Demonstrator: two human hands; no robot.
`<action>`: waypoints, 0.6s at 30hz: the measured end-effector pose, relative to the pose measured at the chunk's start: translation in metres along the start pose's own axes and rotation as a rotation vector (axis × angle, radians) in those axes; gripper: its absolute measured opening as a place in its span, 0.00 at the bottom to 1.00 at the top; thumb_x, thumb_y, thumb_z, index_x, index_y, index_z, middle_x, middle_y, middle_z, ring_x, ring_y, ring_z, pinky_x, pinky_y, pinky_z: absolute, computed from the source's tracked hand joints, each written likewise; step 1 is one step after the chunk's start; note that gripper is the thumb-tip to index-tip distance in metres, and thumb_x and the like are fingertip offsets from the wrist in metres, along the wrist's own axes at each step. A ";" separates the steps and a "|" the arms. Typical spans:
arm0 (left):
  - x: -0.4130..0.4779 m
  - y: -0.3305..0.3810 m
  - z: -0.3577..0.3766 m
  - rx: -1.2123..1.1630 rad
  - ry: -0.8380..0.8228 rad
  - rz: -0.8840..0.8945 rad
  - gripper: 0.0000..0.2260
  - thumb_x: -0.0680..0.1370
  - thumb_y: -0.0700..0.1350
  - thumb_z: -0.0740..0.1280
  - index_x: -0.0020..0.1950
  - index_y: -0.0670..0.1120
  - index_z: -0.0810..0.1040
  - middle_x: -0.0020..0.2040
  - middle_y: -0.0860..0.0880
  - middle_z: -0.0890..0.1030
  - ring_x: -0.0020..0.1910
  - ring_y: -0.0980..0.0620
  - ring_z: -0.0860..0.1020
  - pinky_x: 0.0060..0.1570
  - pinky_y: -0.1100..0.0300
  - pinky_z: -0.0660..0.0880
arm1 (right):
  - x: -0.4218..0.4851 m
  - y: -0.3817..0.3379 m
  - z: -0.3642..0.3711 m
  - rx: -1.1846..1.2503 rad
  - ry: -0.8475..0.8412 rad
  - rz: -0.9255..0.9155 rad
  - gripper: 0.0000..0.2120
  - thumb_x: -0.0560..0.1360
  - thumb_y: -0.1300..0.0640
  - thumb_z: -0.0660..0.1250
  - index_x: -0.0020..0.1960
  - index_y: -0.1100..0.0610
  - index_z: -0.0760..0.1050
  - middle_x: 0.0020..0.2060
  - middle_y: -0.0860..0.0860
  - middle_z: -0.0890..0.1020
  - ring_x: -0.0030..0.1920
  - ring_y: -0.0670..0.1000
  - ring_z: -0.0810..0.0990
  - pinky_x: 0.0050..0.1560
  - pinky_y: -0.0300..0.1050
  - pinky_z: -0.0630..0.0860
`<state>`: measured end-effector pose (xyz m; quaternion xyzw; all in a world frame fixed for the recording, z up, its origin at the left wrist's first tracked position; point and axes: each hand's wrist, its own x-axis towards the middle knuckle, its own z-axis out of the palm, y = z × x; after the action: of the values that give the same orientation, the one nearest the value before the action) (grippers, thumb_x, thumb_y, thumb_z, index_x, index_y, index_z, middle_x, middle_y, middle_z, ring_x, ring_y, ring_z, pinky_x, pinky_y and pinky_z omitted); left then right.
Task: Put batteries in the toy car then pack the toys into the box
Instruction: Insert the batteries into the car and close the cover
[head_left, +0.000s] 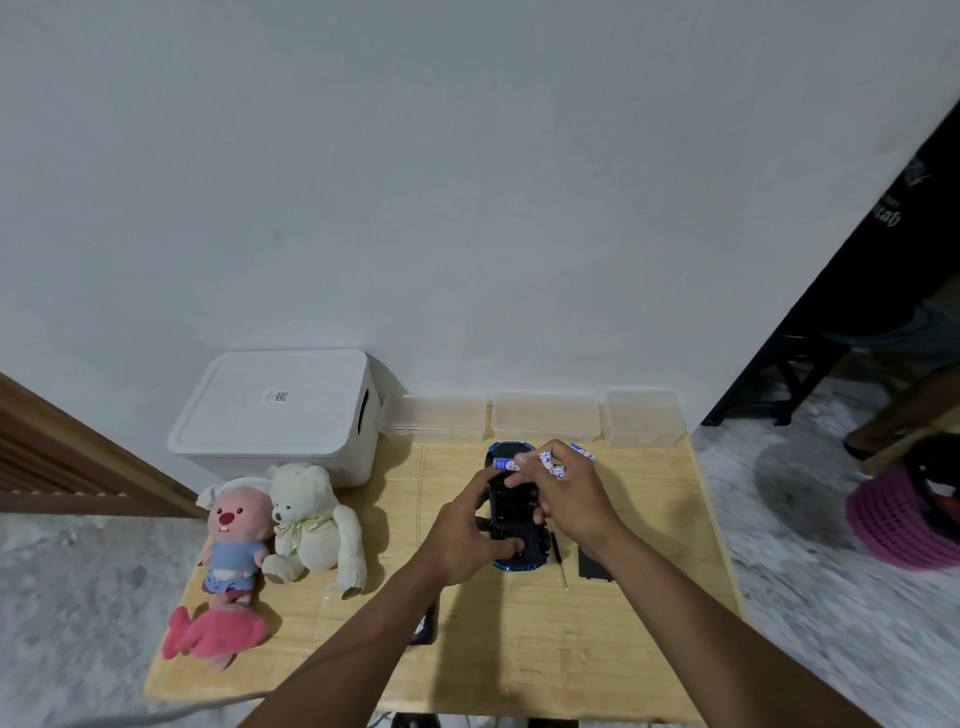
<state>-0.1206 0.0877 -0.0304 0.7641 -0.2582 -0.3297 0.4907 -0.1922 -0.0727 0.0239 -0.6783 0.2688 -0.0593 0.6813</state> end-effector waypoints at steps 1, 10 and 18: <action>0.000 0.000 0.000 -0.001 0.003 0.001 0.39 0.68 0.37 0.78 0.73 0.62 0.68 0.61 0.58 0.81 0.61 0.55 0.80 0.60 0.48 0.81 | 0.000 0.001 0.000 -0.010 0.011 -0.005 0.14 0.80 0.52 0.68 0.49 0.64 0.73 0.39 0.54 0.86 0.22 0.49 0.70 0.29 0.46 0.74; 0.001 -0.003 0.000 -0.016 0.015 0.008 0.41 0.68 0.36 0.78 0.75 0.62 0.68 0.65 0.55 0.80 0.63 0.56 0.80 0.60 0.50 0.81 | 0.003 0.004 0.004 -0.051 0.066 0.048 0.16 0.84 0.51 0.60 0.44 0.61 0.63 0.23 0.50 0.71 0.20 0.50 0.67 0.29 0.46 0.67; 0.001 -0.004 0.001 -0.037 0.015 0.008 0.42 0.68 0.37 0.79 0.75 0.62 0.67 0.66 0.55 0.80 0.63 0.54 0.80 0.61 0.48 0.81 | 0.004 0.007 -0.002 -0.212 0.015 -0.016 0.15 0.83 0.46 0.60 0.48 0.55 0.77 0.25 0.45 0.74 0.25 0.46 0.72 0.27 0.42 0.73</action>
<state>-0.1204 0.0881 -0.0351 0.7564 -0.2514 -0.3268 0.5079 -0.1913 -0.0759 0.0165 -0.7482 0.2731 -0.0412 0.6032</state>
